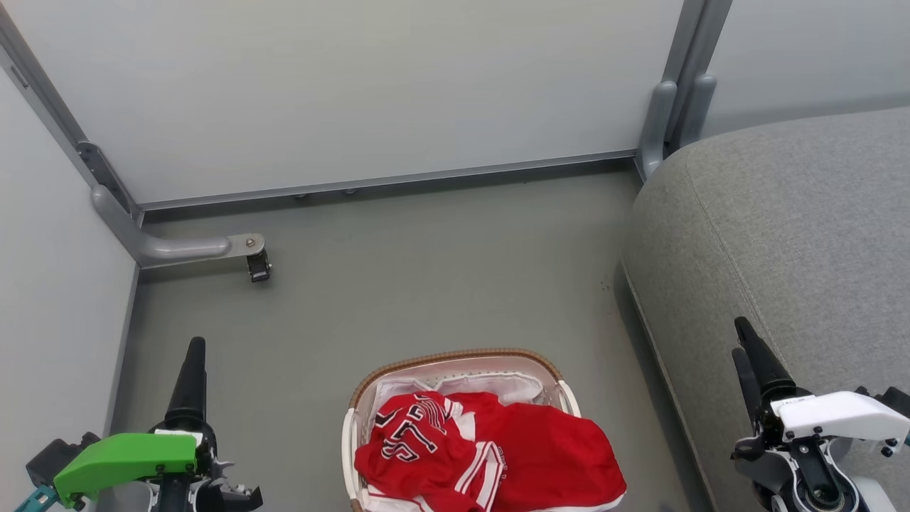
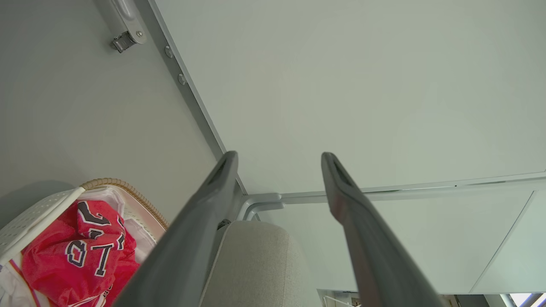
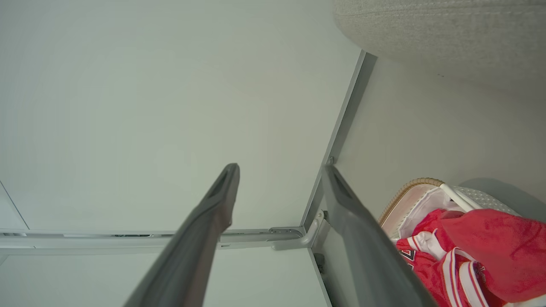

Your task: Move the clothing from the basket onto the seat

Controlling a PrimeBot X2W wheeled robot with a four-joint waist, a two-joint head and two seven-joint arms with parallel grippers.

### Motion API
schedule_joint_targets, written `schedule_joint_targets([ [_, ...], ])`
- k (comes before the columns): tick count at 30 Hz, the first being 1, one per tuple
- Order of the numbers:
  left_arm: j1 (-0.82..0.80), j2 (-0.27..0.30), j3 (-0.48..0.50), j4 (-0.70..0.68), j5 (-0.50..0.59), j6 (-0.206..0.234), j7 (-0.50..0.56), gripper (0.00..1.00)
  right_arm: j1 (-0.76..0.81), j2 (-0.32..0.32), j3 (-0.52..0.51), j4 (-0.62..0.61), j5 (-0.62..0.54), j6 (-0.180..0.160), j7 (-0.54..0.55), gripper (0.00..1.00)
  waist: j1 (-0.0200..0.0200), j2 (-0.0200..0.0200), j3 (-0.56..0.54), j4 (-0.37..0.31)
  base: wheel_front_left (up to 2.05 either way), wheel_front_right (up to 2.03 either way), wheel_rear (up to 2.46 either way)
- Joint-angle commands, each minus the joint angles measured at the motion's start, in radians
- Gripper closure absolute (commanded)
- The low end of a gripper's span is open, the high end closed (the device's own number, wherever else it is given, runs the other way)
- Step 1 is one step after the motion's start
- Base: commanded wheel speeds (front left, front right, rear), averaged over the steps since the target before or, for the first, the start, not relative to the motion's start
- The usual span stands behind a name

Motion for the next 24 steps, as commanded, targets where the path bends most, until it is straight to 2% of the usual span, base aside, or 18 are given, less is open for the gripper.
schedule_joint_targets([
  [1,-0.031,0.014,-0.006,-0.02,0.066,0.003,-0.012,0.0,-0.039,-0.019,0.011,-0.015,-0.048,0.0,-0.013,0.0,0.0,0.0,0.002,0.0,0.0,0.0,0.0],
  [10,-0.043,0.032,-0.052,-0.015,0.268,0.026,-0.052,0.0,-0.069,-0.043,0.061,0.002,-0.215,0.0,-0.051,0.0,0.0,0.0,0.009,0.001,0.0,0.0,0.0],
  [24,-0.055,0.084,-0.15,0.016,0.516,0.112,-0.106,0.0,-0.102,-0.069,0.125,0.033,-0.468,0.0,-0.104,0.0,0.0,0.0,0.019,0.003,0.0,0.0,0.0],
])
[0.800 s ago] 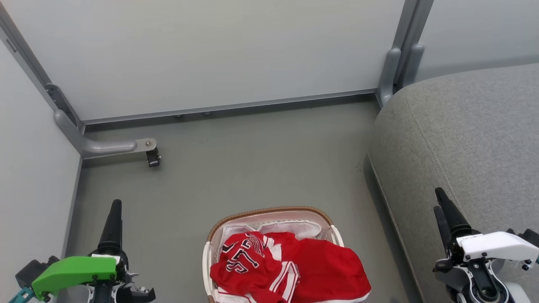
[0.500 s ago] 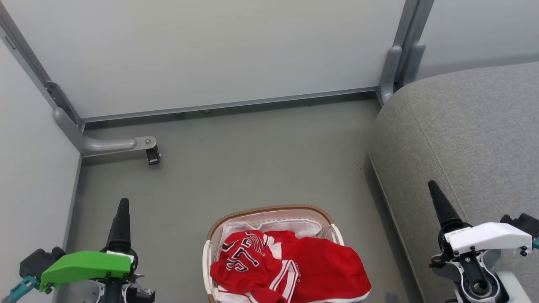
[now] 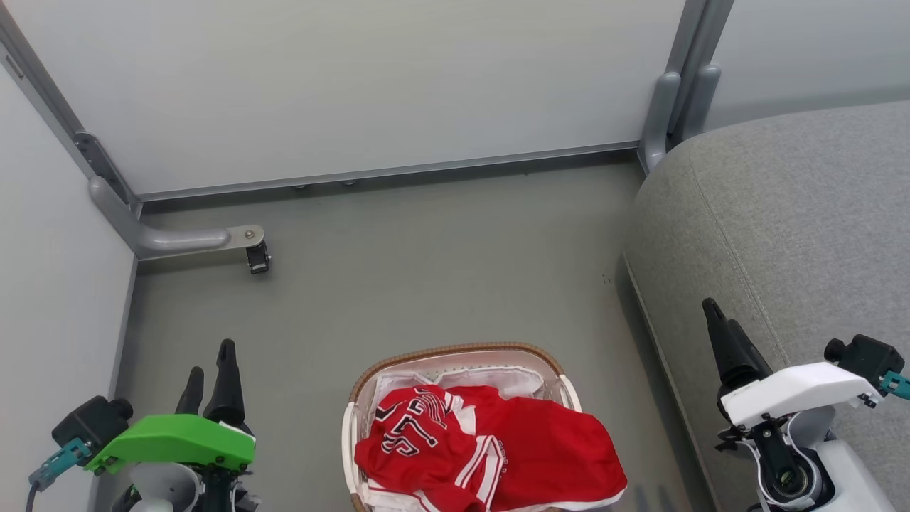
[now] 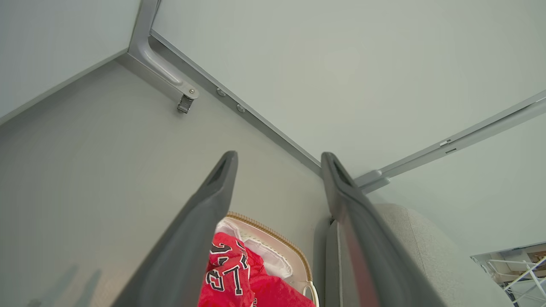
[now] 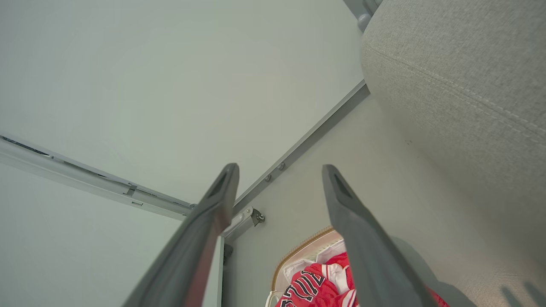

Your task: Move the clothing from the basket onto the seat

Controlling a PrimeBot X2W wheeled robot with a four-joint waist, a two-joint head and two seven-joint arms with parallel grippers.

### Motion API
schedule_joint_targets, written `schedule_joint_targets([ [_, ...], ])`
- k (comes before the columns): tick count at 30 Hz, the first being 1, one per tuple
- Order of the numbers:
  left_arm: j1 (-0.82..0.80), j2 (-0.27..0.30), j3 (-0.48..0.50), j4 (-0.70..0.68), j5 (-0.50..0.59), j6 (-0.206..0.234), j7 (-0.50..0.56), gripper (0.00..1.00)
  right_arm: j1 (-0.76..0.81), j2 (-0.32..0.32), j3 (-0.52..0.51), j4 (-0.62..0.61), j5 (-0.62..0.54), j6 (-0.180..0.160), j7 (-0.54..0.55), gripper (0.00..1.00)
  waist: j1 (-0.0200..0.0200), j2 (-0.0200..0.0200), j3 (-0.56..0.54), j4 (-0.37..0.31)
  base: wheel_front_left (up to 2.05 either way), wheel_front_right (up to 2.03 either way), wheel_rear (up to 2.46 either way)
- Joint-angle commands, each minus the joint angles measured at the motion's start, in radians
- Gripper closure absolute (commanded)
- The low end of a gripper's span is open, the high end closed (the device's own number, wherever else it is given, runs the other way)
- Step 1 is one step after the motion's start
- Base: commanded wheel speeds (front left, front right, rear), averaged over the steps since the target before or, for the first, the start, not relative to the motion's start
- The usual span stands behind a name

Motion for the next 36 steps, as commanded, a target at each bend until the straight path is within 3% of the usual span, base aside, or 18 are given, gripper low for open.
schedule_joint_targets([
  [1,-0.033,0.02,-0.014,-0.006,0.044,0.011,-0.012,0.0,-0.03,-0.013,0.009,-0.002,-0.042,0.0,-0.014,0.0,0.0,0.0,0.0,0.0,0.0,0.0,0.0],
  [17,-0.03,0.056,-0.09,0.01,0.233,0.081,-0.066,0.0,-0.057,-0.034,0.07,0.061,-0.258,0.0,-0.066,0.0,0.0,0.0,0.008,0.002,0.0,0.0,0.0],
  [36,-0.01,0.071,-0.138,0.016,0.445,0.107,-0.12,0.0,-0.078,-0.055,0.107,0.119,-0.458,0.0,-0.117,0.0,0.0,0.0,0.02,0.009,0.0,0.0,0.0],
])
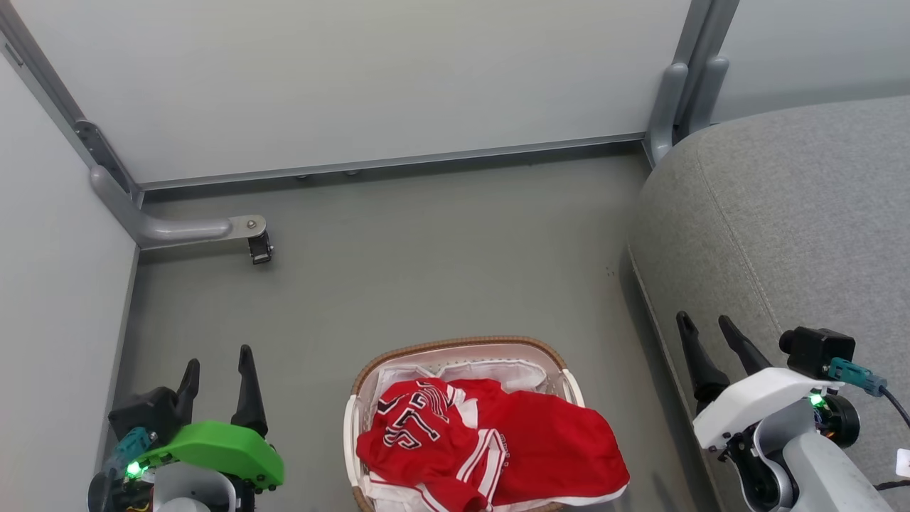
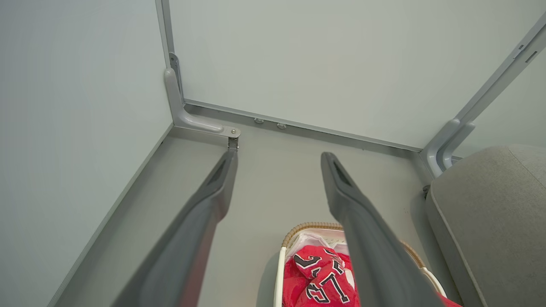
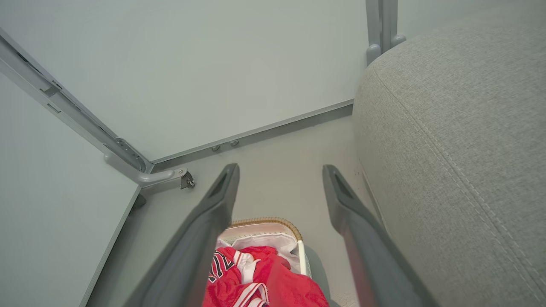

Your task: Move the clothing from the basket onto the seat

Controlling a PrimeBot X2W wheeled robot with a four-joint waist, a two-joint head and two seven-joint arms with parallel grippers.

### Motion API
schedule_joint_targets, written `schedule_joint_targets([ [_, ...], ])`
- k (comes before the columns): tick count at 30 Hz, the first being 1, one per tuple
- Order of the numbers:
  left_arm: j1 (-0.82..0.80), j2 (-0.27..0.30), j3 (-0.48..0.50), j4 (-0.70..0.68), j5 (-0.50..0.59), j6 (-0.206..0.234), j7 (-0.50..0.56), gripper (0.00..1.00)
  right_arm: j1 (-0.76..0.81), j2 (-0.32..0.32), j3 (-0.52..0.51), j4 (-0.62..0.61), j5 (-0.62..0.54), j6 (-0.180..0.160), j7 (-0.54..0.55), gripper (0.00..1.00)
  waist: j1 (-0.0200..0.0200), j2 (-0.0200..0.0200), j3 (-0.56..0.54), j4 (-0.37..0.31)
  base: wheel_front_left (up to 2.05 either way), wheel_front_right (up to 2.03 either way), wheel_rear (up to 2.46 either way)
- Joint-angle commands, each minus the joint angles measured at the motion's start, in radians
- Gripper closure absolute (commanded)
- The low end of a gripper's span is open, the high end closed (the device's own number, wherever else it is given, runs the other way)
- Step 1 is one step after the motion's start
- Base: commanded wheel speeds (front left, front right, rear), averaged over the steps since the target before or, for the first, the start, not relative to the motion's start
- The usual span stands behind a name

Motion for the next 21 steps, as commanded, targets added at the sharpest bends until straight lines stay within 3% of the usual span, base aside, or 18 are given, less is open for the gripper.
schedule_joint_targets([
  [1,-0.01,0.014,-0.004,-0.006,0.035,0.005,-0.011,0.0,-0.027,-0.013,0.005,0.001,-0.028,0.0,-0.01,0.0,-0.0001,0.0,0.002,0.0,0.0,0.0,0.0],
  [21,0.014,0.014,-0.028,0.01,0.226,0.022,-0.058,0.0,-0.043,-0.018,0.039,0.081,-0.199,0.0,-0.057,0.0,-0.0001,0.0,0.015,0.004,0.0,0.0,0.0],
])
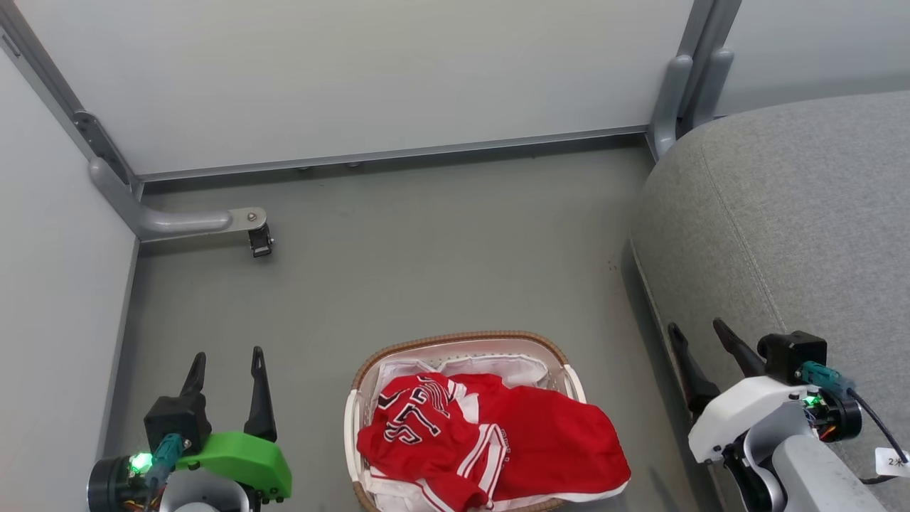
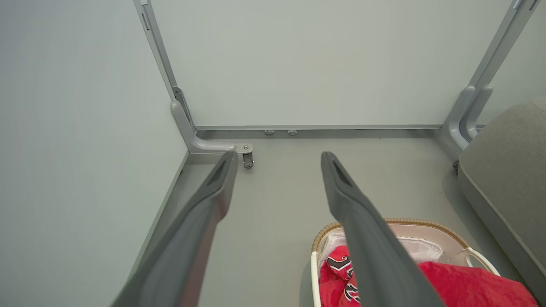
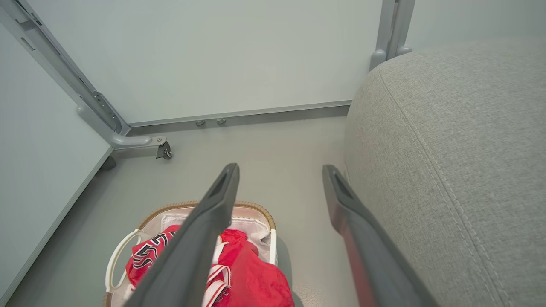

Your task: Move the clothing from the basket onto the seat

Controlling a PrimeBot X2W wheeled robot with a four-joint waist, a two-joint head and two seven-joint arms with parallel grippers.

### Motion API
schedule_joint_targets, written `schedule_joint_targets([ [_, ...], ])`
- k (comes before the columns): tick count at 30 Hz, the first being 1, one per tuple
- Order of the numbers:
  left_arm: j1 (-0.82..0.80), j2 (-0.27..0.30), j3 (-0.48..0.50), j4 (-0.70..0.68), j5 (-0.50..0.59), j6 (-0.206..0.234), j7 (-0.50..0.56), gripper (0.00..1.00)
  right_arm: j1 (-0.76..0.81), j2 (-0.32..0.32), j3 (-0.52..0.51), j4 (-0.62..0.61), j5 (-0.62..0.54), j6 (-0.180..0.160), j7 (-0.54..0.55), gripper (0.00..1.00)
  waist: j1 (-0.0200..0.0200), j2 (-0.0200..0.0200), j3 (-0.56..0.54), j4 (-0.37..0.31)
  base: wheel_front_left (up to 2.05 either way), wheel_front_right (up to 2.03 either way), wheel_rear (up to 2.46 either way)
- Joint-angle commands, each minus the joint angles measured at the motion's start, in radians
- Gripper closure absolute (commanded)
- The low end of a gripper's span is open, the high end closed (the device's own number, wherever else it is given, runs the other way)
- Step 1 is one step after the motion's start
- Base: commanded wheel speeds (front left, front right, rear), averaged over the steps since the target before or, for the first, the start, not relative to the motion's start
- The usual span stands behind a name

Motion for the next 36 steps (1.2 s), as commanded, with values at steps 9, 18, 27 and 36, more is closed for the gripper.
schedule_joint_targets([
  [9,0.02,0.001,0.004,0.009,0.092,-0.003,-0.025,0.0,-0.024,-0.022,0.023,0.03,-0.079,0.0,-0.028,0.0,0.0,0.0,0.003,0.001,0.0,0.0,0.0],
  [18,0.007,-0.013,-0.002,0.029,0.165,-0.024,-0.043,0.0,-0.048,-0.032,0.032,0.022,-0.145,0.0,-0.045,0.0,0.0,0.0,0.033,-0.009,0.0,0.0,0.0],
  [27,-0.097,-0.051,-0.062,0.116,0.242,-0.105,-0.059,0.0,-0.133,-0.067,0.061,-0.05,-0.198,0.0,-0.06,0.0,0.0,0.0,0.17,-0.042,0.0,0.0,0.0],
  [36,-0.242,-0.099,-0.119,0.281,0.285,-0.168,-0.07,0.0,-0.21,-0.059,0.033,-0.166,-0.198,0.0,-0.072,0.0,0.0,0.0,0.317,-0.097,0.0,0.0,0.0],
])
